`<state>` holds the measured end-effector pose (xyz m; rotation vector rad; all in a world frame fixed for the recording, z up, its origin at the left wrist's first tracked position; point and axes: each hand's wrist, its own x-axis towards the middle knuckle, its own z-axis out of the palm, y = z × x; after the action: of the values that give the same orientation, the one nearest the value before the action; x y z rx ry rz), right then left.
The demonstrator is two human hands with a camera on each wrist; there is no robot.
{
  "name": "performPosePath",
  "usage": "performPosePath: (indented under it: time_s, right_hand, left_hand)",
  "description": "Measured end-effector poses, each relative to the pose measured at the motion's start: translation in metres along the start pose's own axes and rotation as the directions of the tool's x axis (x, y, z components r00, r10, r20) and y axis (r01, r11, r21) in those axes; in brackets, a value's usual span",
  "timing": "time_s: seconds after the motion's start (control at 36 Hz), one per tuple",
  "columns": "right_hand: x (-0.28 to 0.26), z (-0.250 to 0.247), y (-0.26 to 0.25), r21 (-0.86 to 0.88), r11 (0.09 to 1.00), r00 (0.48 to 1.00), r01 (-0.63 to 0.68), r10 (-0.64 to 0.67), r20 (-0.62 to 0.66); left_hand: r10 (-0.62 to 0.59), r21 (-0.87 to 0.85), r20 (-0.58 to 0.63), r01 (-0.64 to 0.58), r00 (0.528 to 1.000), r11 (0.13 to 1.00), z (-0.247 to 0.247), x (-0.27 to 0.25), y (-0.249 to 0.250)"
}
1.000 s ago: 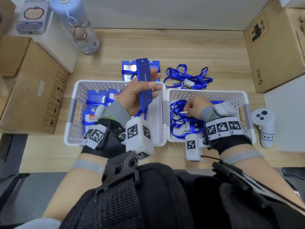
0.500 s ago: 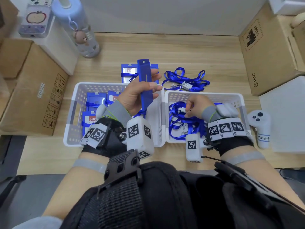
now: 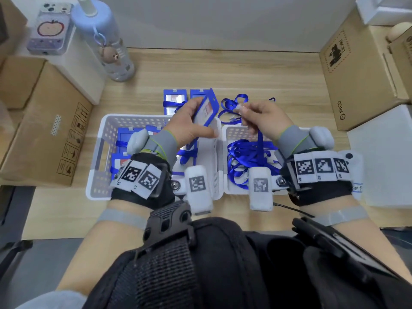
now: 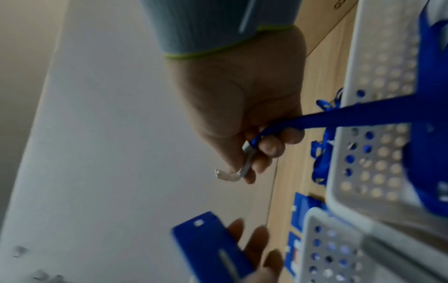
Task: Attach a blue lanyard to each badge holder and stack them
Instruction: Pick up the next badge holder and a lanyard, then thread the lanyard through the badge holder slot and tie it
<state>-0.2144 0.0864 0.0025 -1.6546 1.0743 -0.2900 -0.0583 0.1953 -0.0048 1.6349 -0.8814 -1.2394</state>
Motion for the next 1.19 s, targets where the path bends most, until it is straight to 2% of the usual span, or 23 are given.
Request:
performPosePath:
  time_s: [0.08, 0.17, 0.28, 0.5, 0.72, 0.94, 1.06, 1.19]
  right_hand:
    - [-0.001, 0.002, -0.019, 0.050, 0.996, 0.998, 0.068, -0.069, 0.013]
    - [0.001, 0.006, -0.030, 0.075, 0.995, 0.994, 0.069, -0.074, 0.077]
    - [0.003, 0.010, -0.036, 0.019, 0.999, 0.992, 0.045, -0.047, 0.113]
    - [0.001, 0.011, -0.042, 0.022, 0.999, 0.988, 0.049, -0.051, 0.143]
    - [0.007, 0.007, -0.038, -0.024, 0.995, 0.989, 0.094, -0.091, 0.116]
    - [0.011, 0.012, -0.039, 0.122, 0.992, 0.985, 0.028, -0.048, 0.165]
    - [0.009, 0.016, -0.041, 0.094, 0.995, 0.979, 0.010, -0.029, 0.200]
    - [0.008, 0.016, -0.041, 0.124, 0.992, 0.982, 0.014, -0.036, 0.183]
  left_hand:
    - [0.072, 0.211, -0.034, -0.063, 0.997, 0.976, -0.002, 0.003, 0.005]
    - [0.126, 0.274, -0.032, -0.113, 0.992, 0.955, -0.003, 0.003, 0.009]
    - [0.161, 0.367, -0.021, -0.142, 0.987, 0.919, -0.007, 0.004, 0.013]
    - [0.169, 0.434, -0.055, -0.129, 0.984, 0.892, -0.012, 0.007, 0.013]
    - [0.157, 0.492, -0.064, -0.106, 0.985, 0.864, -0.013, 0.013, 0.014]
    - [0.096, 0.547, -0.043, -0.057, 0.994, 0.835, -0.011, 0.010, 0.016]
    - [0.086, 0.586, -0.036, -0.049, 0.996, 0.809, -0.011, 0.011, 0.016]
    - [0.089, 0.614, -0.036, -0.049, 0.995, 0.788, -0.013, 0.012, 0.014]
